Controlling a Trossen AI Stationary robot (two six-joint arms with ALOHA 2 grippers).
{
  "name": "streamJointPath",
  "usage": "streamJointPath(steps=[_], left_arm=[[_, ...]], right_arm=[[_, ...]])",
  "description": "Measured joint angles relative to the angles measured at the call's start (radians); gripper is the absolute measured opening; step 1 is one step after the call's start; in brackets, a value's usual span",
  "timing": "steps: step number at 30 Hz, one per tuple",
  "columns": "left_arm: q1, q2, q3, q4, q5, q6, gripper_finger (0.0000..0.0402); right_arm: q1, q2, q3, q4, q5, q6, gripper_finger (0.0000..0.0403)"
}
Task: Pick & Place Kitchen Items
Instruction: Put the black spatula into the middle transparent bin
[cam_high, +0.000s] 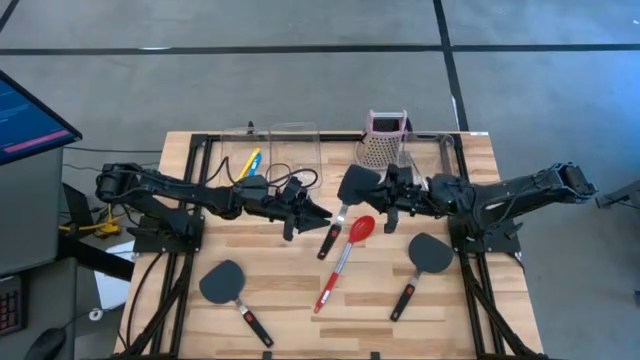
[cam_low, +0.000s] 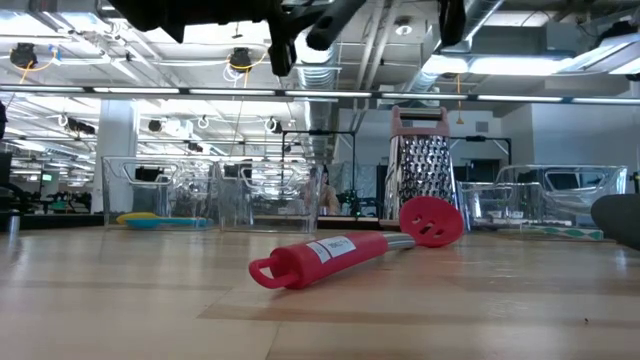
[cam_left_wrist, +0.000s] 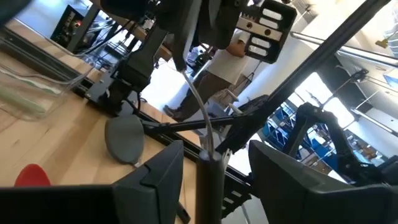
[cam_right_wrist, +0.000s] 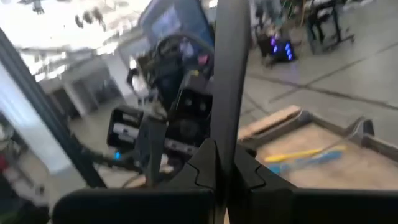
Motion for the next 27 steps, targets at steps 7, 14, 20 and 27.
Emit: streamJointPath(steps=[7, 14, 20, 27], left_arm=[[0.000, 0.000, 0.000, 0.001, -0.032, 0.000, 0.0159], [-0.001, 0.001, 0.008, 0.009, -0.090, 0.006, 0.0159], [0.000, 0.020, 0.056, 0.005, -0.097, 0.041, 0.0159], [0.003, 0.141, 0.129, 0.005, -0.085, 0.030, 0.0159]], right_arm=[[-0.036, 0.002, 0.109, -0.158, -0.065, -0.001, 0.0000], [-0.069, 0.002, 0.114, -0.198, -0.093, -0.001, 0.0000], [-0.068, 0.003, 0.114, -0.218, -0.095, 0.001, 0.0000], [-0.068, 0.003, 0.114, -0.213, -0.092, 0.000, 0.0000]])
